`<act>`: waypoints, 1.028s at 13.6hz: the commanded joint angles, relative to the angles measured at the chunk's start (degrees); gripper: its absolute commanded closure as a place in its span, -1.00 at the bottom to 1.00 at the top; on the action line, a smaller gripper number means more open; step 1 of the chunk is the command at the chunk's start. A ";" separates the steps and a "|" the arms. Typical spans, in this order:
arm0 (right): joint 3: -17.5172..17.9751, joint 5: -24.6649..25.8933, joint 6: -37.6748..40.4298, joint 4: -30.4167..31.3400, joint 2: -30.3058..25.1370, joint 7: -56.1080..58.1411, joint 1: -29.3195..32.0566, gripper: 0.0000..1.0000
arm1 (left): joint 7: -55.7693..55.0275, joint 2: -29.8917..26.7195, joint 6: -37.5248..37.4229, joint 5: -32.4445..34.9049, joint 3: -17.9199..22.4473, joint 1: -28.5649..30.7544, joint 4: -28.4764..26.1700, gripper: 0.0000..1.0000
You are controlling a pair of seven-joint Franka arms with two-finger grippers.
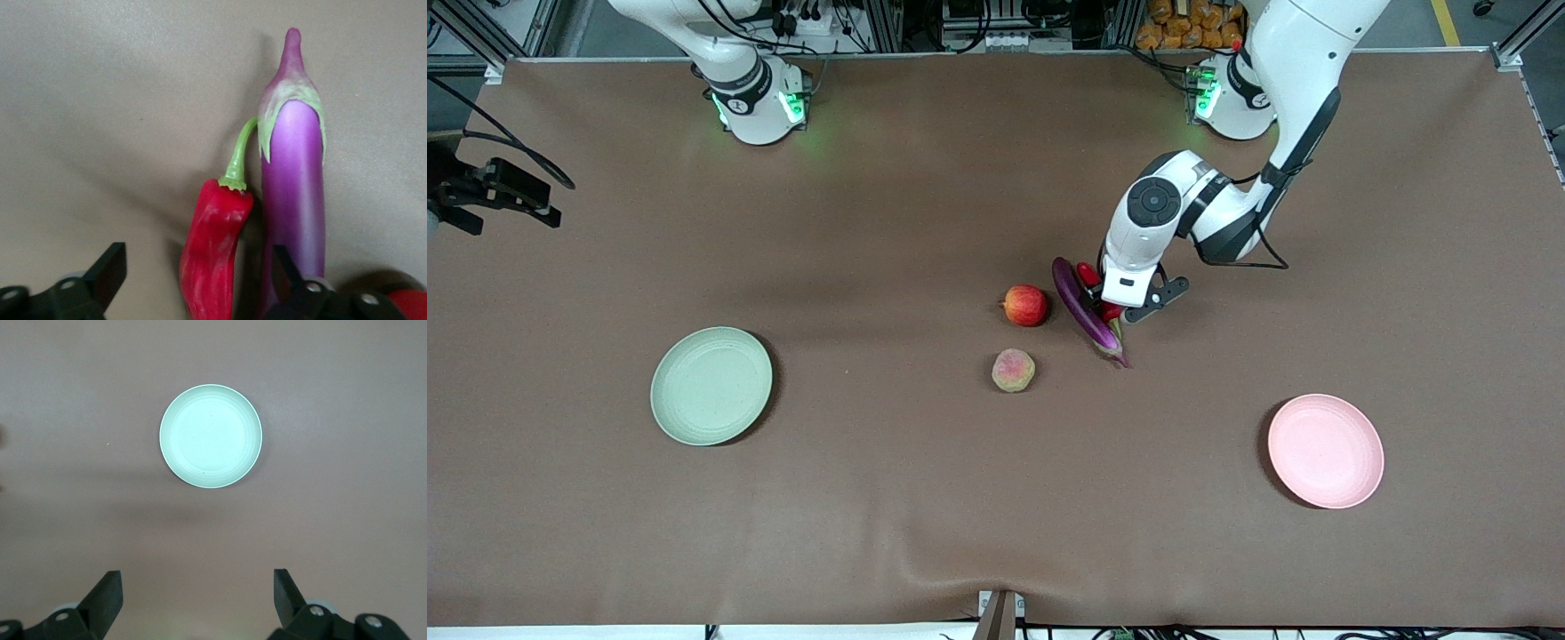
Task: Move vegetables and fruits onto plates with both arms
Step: 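Reach the left gripper down and grasp the red chili pepper, then carry the chili with the left gripper over the pink plate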
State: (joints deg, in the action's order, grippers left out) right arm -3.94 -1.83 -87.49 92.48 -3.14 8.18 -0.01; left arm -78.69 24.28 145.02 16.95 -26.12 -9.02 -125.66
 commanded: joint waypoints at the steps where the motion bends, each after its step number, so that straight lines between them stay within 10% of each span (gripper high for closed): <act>1: 0.25 -1.07 -0.31 -0.02 -0.20 -0.45 0.36 -1.00 | -1.47 0.42 0.35 1.77 -0.16 0.23 -0.20 -0.50; 7: 0.25 -1.07 -0.40 -0.02 -0.20 -0.45 0.28 -1.00 | -1.47 2.26 0.70 1.68 -0.07 -0.03 0.59 -0.49; 9: 0.25 -1.07 -0.40 -0.02 -0.20 -0.45 0.28 -1.00 | -1.47 3.22 2.02 1.68 0.02 0.06 0.59 -0.21; 12: 0.25 -0.99 -0.40 -0.02 -0.20 -0.45 0.10 -1.00 | -1.30 3.50 3.17 1.77 0.45 0.32 0.59 0.91; 14: 0.25 -1.07 -0.40 -0.28 0.23 -0.45 0.10 -1.00 | -0.42 0.87 1.94 1.95 0.46 3.11 0.59 1.00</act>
State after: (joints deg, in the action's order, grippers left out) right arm -3.87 -1.95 -87.60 92.48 -3.12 8.18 -0.03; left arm -78.69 27.17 147.53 16.96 -25.77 -8.61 -125.24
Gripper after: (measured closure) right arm 0.000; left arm 0.665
